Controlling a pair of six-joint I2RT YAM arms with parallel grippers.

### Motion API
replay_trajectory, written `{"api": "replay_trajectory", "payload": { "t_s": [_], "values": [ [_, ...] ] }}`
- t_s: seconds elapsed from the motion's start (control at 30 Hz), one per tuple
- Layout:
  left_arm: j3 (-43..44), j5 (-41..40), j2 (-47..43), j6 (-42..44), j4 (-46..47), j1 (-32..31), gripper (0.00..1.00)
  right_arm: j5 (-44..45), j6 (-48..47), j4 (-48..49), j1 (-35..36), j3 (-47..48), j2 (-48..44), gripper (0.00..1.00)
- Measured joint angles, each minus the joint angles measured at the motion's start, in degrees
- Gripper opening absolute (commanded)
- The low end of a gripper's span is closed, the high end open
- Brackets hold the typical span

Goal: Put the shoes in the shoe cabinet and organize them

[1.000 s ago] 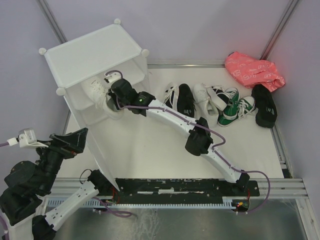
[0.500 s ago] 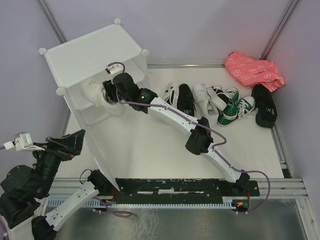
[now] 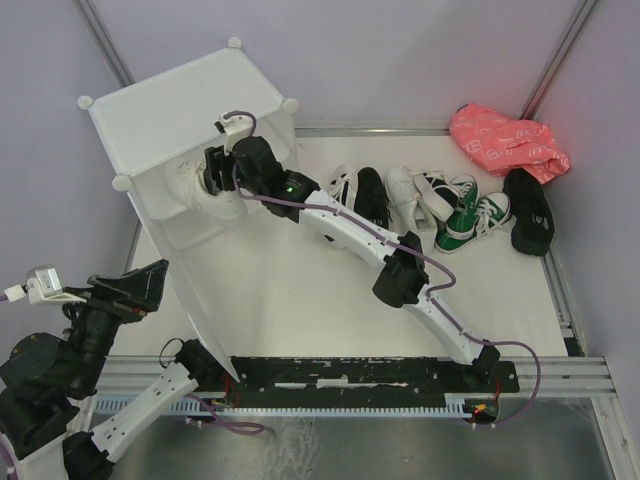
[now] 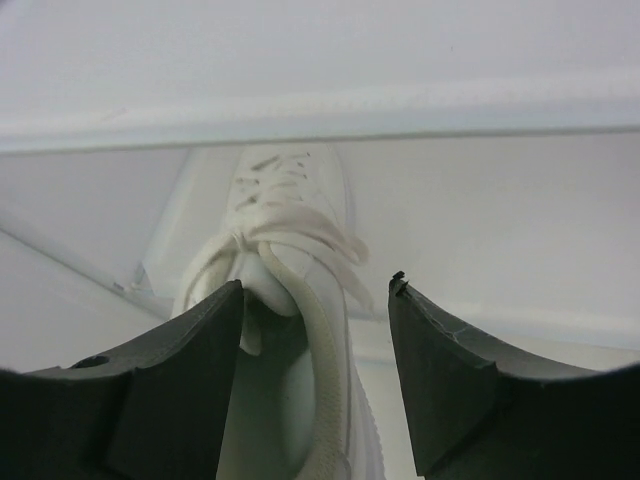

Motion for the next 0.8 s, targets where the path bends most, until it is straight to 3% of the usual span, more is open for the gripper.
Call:
{"api": "replay_trajectory", "payload": {
  "t_s": [0.4, 0.67, 0.8],
  "values": [
    [0.04, -0.04, 0.00, -0.02, 0.02, 0.00, 0.99, -0.07, 2.97, 12.92, -0.04, 3.04, 2.45, 0.72],
    [-0.13, -0.22, 0.02, 0.00, 0.28, 0.00, 0.99, -1.66, 1.57, 10.25, -0.22, -11.15, -4.20, 0.79],
    [-0.13, -0.31, 0.04, 0.04, 0.42, 0.00, 0.99, -2.75, -0.26, 7.39, -0.31, -24.02, -14.05, 0.86]
  ]
}}
